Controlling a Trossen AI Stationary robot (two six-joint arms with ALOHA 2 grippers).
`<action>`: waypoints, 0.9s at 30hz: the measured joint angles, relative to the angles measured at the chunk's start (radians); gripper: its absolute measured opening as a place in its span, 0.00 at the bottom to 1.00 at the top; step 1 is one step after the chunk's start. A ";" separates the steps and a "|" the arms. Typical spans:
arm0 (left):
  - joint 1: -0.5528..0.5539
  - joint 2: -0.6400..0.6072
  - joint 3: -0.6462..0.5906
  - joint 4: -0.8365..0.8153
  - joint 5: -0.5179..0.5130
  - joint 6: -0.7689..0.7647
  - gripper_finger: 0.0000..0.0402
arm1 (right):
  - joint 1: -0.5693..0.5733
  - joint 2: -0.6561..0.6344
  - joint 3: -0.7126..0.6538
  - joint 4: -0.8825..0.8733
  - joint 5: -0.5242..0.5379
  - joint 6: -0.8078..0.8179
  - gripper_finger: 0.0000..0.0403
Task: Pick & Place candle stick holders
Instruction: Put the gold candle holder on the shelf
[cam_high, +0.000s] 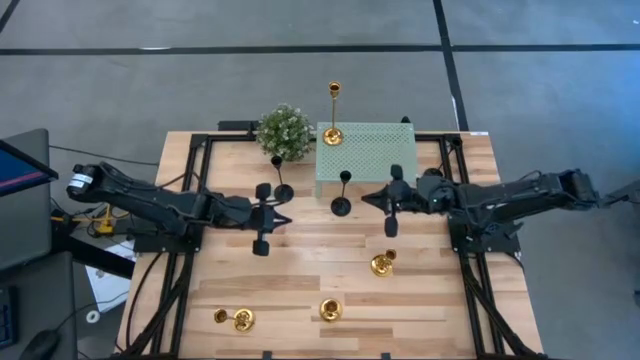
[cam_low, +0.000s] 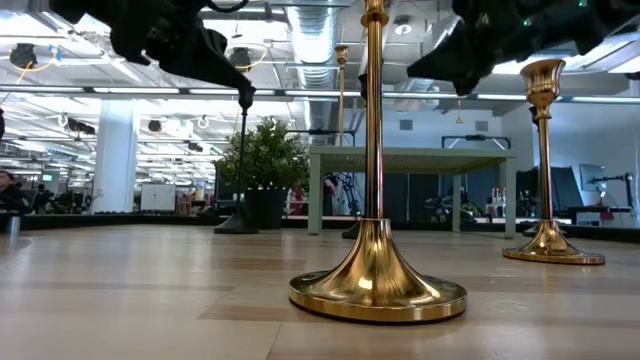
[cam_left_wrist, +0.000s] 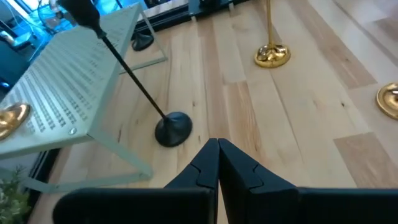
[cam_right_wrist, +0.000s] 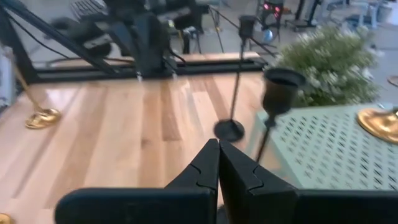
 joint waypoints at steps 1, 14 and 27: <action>0.000 0.000 -0.014 0.010 0.000 -0.003 0.01 | -0.008 0.013 0.000 0.002 0.000 0.000 0.00; 0.000 0.000 -0.175 0.237 0.000 -0.009 0.01 | -0.051 0.159 0.000 0.123 -0.024 0.004 0.00; 0.027 -0.084 -0.176 0.268 -0.015 0.144 0.01 | -0.051 0.157 0.000 0.143 -0.019 0.018 0.12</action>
